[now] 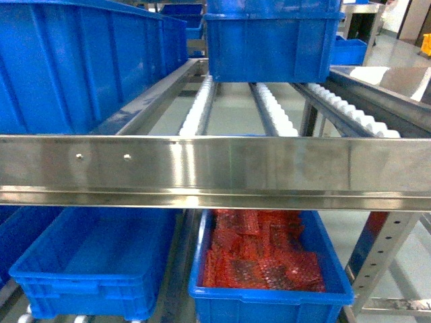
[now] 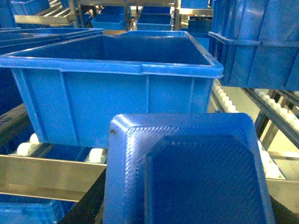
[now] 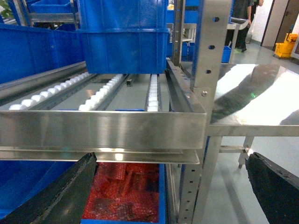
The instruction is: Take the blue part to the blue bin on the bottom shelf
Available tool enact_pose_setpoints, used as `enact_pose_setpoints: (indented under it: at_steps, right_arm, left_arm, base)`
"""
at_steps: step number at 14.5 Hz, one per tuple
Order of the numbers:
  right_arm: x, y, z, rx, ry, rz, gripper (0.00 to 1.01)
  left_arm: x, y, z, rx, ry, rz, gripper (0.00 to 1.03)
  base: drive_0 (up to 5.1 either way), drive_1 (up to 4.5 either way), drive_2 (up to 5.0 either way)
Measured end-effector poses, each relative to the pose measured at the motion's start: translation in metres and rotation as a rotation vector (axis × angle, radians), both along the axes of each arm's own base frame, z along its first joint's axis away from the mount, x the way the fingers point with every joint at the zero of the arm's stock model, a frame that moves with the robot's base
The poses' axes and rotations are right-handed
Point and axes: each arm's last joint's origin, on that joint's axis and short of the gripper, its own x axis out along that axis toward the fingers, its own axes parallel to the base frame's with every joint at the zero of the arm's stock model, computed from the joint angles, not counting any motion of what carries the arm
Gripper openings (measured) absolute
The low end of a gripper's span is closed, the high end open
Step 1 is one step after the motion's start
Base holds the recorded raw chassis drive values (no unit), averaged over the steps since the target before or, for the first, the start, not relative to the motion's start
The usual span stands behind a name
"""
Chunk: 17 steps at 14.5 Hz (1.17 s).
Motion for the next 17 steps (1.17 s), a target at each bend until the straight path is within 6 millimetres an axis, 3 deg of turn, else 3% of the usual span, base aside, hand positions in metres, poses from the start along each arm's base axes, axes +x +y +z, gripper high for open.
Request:
enact_pose_setpoints:
  at_steps: [3, 17]
  right_arm:
    - [0.0, 0.0, -0.0001, 0.0, 0.002, 0.0, 0.98]
    - [0.0, 0.0001, -0.0001, 0.0, 0.002, 0.002, 0.98]
  left_arm:
    - [-0.0001, 0.0003, -0.0001, 0.0, 0.001, 0.003, 0.43]
    - [0.0, 0.0001, -0.0002, 0.0, 0.002, 0.003, 0.43]
  base:
    - [-5.0, 2.24, 2.2]
    - [0.0, 0.0, 0.0]
